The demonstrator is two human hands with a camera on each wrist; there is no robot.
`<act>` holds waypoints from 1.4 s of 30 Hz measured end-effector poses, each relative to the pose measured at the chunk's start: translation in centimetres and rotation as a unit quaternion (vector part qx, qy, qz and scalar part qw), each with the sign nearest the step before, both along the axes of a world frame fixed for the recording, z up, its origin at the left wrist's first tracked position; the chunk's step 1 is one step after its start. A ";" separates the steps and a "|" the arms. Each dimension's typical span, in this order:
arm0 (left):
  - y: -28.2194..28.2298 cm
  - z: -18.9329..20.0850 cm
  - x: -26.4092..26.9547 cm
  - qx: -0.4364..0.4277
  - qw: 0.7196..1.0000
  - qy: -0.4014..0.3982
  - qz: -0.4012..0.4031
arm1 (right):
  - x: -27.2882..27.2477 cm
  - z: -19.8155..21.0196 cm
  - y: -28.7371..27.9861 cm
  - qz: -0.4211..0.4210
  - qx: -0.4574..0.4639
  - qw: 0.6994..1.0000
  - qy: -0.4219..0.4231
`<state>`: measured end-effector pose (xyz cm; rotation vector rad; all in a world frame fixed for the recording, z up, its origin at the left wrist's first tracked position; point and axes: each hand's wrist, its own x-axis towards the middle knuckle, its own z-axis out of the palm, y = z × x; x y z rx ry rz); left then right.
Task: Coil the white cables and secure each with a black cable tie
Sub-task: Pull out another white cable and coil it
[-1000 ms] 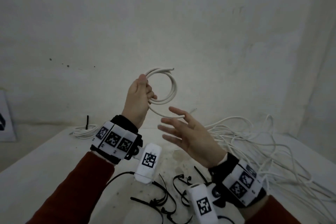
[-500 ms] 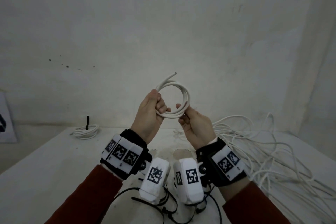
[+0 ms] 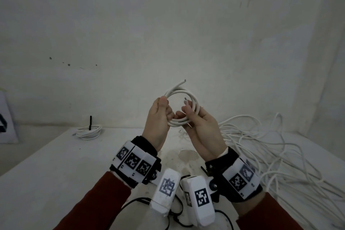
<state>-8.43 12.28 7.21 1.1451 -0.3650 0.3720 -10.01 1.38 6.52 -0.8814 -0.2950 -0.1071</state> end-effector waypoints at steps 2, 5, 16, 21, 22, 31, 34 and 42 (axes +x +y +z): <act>0.0 -0.1 0.0 -0.027 0.998 0.030 -0.039 | 0.0 -0.1 -0.1 -0.018 0.006 1.000 -0.007; 0.5 -0.3 -0.2 -0.049 0.991 0.061 -0.105 | 0.2 -0.1 -0.7 -0.044 0.013 0.999 -0.024; 0.9 -0.3 -0.5 0.066 0.994 0.038 -0.079 | 1.1 -0.1 -2.2 -0.083 -0.073 0.994 -0.024; 0.8 -0.6 -0.4 0.060 0.994 0.035 -0.082 | 1.4 -0.7 -2.4 -0.090 -0.089 0.992 -0.005; 1.0 -0.6 -0.4 0.053 0.992 0.041 -0.102 | 1.5 -0.8 -2.6 -0.091 -0.087 0.992 -0.005; 2.2 -1.9 0.9 0.035 0.981 0.096 -0.165 | 1.7 -1.8 -2.5 -0.081 -0.157 0.983 0.046; 2.4 -2.7 0.9 0.039 0.982 0.123 -0.140 | 1.7 -2.5 -1.8 -0.076 -0.169 0.980 0.065; 3.7 -5.4 0.9 0.140 0.968 0.204 -0.039 | 2.3 -4.5 -0.4 -0.077 -0.258 0.960 0.073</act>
